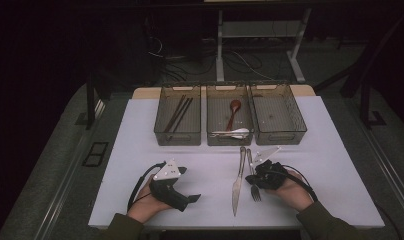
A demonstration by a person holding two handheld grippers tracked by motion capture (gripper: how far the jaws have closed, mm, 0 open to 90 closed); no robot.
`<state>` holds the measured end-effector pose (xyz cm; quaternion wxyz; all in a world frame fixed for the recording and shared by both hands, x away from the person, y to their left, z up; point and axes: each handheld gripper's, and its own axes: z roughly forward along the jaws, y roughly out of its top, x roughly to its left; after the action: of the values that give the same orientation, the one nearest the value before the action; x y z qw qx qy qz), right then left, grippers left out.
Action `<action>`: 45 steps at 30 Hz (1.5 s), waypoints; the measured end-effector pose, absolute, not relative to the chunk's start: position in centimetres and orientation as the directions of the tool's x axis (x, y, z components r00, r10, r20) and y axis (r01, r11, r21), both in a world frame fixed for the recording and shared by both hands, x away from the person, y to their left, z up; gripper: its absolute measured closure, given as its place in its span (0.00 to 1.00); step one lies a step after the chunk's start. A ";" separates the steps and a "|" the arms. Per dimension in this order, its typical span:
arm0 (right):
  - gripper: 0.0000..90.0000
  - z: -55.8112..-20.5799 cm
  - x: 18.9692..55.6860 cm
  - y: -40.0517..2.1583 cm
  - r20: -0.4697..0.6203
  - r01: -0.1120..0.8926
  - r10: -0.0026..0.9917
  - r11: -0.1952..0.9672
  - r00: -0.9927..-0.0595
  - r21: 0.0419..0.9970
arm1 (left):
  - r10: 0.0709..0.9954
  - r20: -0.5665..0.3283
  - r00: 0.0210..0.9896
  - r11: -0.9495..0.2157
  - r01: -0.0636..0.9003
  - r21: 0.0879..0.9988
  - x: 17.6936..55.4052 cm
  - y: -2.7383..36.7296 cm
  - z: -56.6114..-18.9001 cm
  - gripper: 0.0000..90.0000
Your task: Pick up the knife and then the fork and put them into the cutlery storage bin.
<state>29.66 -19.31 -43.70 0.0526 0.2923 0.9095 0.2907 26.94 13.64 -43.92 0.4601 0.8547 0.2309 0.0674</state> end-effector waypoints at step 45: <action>0.99 -43.4 31.6 -27.7 0.001 0.640 0.744 0.574 -0.668 0.512 | 0.473 -0.096 0.876 -0.447 0.333 0.830 27.2 14.4 -43.9 0.00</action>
<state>31.62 -27.68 -43.43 0.1079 0.3929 0.8804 0.2425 27.20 14.40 -43.92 0.4690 0.8473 0.2378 0.0749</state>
